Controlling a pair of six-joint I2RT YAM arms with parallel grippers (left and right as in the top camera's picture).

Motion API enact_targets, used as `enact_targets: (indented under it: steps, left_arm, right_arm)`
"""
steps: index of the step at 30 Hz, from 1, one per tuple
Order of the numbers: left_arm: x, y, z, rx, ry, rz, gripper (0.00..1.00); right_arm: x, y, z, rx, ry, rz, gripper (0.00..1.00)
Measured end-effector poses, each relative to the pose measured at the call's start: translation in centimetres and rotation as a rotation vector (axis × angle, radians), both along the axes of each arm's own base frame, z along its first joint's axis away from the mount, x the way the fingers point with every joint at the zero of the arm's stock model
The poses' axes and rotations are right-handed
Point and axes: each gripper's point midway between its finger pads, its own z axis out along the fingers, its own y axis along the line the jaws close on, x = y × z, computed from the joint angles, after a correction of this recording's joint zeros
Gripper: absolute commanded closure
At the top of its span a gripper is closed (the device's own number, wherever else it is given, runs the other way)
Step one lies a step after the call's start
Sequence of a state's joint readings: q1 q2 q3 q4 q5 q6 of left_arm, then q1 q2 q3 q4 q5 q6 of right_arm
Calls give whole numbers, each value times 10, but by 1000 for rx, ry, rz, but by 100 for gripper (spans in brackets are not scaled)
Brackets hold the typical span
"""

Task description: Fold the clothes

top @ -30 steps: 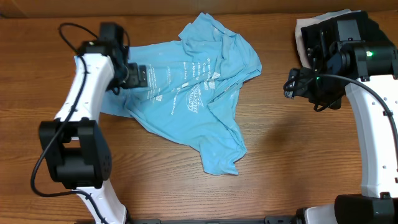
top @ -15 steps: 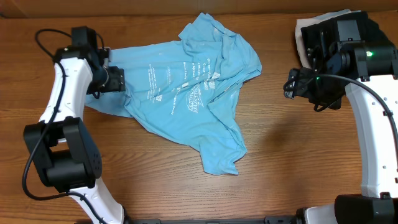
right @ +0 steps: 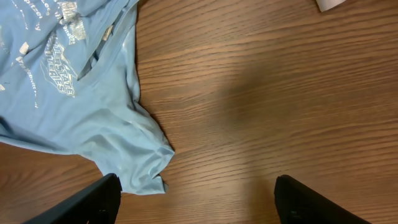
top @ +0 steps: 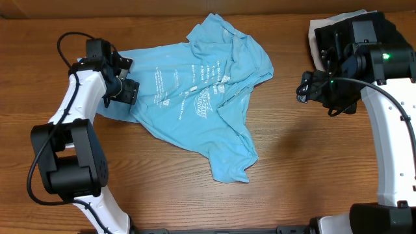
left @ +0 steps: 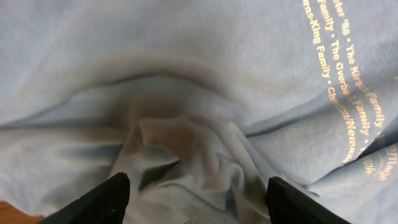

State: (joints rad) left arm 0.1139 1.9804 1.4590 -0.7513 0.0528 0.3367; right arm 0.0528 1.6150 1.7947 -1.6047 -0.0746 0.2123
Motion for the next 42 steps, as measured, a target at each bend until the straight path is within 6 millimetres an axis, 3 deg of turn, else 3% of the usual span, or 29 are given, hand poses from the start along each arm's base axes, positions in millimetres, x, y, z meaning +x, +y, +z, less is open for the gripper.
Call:
enact_targets:
  steps: [14, 27, 39, 42]
  left_arm:
    - [1, 20, 1, 20, -21, -110, 37]
    - [3, 6, 5, -97, -54, -153, 30]
    - [-32, 12, 1, -150, 76, -140, 18]
    - [-30, 15, 2, -141, 66, -162, 18]
  right_arm:
    - [0, 0, 0, 0, -2, 0, 18]
    - [1, 0, 0, 0, -4, 0, 17]
    - [0, 0, 0, 0, -1, 0, 18]
    - [0, 0, 0, 0, 1, 0, 18]
